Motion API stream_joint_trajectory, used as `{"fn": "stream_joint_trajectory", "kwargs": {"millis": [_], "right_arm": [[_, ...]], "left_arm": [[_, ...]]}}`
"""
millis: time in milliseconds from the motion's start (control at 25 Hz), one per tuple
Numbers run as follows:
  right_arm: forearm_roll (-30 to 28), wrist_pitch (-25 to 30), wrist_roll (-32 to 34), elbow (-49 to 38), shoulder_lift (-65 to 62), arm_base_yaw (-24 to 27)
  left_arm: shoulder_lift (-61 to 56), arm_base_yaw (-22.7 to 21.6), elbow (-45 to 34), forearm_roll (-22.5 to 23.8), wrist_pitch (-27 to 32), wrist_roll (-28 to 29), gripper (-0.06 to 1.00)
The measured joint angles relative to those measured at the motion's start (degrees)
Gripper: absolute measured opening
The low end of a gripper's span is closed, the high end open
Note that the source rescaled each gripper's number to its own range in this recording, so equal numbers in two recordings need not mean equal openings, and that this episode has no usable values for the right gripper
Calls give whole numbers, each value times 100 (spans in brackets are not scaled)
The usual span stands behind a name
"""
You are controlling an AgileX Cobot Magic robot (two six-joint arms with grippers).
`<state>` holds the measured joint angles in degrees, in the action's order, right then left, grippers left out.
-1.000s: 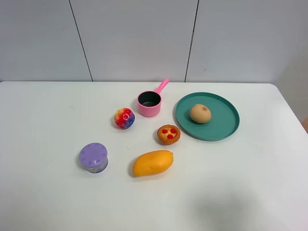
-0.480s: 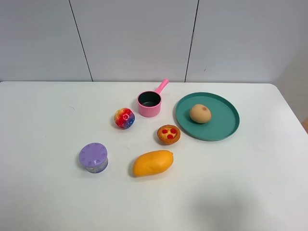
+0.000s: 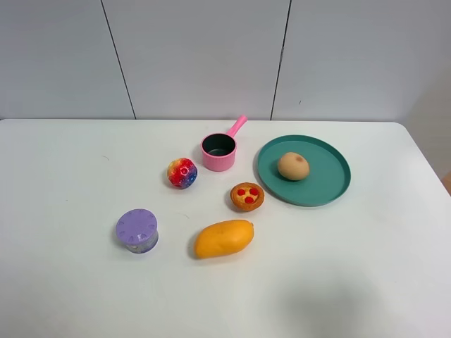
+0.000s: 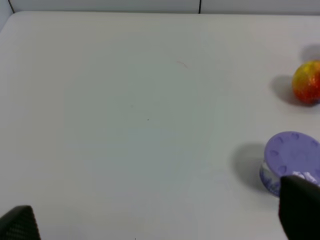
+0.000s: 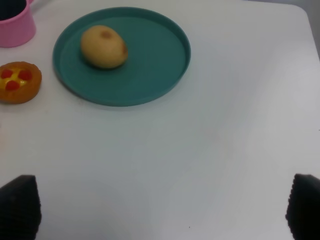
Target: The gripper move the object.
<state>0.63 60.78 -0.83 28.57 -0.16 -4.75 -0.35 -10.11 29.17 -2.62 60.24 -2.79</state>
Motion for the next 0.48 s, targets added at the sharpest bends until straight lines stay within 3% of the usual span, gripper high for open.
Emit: {"fn": "stream_joint_trajectory", "kwargs": {"millis": [200,480], "right_arm": [[0,0,0,0,0,0],[0,0,0,0,0,0]], "left_arm": [[0,42,0,0,0,7,100],[0,820,0,0,0,7,100]]}}
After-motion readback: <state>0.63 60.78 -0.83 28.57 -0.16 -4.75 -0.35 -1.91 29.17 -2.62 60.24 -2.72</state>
